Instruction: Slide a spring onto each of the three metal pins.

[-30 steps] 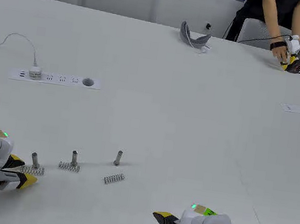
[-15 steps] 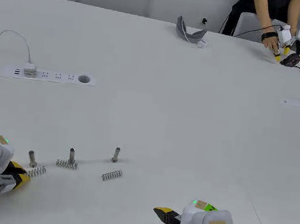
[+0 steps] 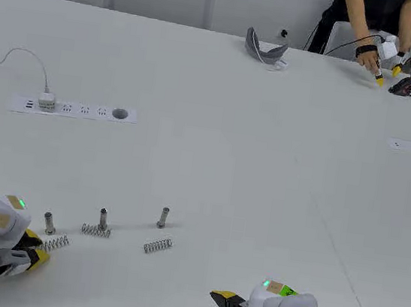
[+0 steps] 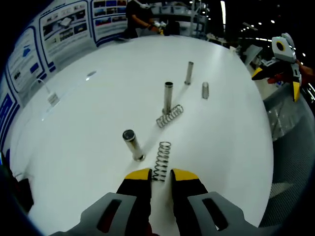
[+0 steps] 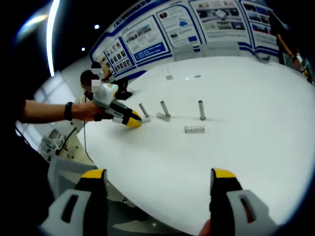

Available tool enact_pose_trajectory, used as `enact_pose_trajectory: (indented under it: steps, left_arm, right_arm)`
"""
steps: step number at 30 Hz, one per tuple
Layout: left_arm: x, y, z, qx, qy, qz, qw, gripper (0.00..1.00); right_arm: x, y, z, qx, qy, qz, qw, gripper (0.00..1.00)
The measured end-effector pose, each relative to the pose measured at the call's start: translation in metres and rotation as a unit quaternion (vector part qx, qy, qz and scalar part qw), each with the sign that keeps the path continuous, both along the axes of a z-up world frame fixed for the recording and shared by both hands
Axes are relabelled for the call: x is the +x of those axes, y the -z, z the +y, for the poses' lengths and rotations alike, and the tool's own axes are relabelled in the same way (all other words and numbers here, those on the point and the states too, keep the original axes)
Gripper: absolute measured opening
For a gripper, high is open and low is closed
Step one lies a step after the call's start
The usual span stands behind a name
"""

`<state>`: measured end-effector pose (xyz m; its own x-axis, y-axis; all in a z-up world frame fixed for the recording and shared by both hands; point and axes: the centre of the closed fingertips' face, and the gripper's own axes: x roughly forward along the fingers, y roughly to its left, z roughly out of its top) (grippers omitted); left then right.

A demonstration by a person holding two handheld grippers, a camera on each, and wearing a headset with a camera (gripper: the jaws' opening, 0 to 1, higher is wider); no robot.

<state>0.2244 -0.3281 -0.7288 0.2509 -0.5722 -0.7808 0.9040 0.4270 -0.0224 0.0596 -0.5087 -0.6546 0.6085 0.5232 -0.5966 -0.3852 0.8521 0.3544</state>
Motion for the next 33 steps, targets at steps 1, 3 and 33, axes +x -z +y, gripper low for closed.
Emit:
enact_pose_trajectory:
  steps: [1, 3, 33]
  left_arm:
    - [0.001, 0.0, -0.001, 0.003, 0.002, -0.004, 1.0, 0.12]
    - [0.0, 0.0, -0.002, 0.004, 0.004, -0.007, 1.0, 0.11]
    - [-0.06, -0.036, -0.045, -0.03, 0.084, -0.018, 0.9959, 0.1]
  right_arm:
    - [0.0, 0.0, 0.0, -0.001, 0.0, 0.0, 1.0, 0.88]
    - [-0.001, 0.0, 0.0, -0.001, 0.0, 0.0, 1.0, 0.88]
    - [-0.005, 0.0, 0.008, 0.005, -0.01, -0.001, 0.9999, 0.85]
